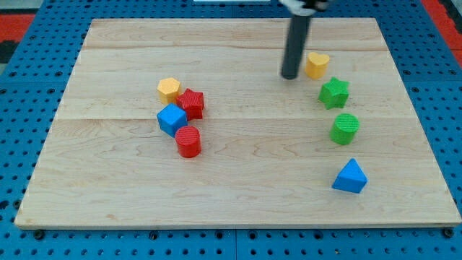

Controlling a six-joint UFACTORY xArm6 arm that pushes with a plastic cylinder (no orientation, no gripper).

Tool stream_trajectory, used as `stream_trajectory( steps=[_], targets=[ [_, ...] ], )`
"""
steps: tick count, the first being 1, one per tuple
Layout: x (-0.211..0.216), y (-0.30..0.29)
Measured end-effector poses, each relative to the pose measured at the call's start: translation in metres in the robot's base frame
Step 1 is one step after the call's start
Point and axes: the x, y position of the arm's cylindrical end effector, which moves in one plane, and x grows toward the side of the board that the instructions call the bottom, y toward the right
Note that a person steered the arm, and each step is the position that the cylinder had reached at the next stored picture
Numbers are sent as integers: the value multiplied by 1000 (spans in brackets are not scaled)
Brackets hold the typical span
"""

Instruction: Slide the yellow hexagon towards the top center

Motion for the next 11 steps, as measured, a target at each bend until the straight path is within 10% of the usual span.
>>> stream_trajectory(
  steps=[2,3,11],
  targets=[
    [5,-233],
    [71,-251],
    [50,-162]
  ],
)
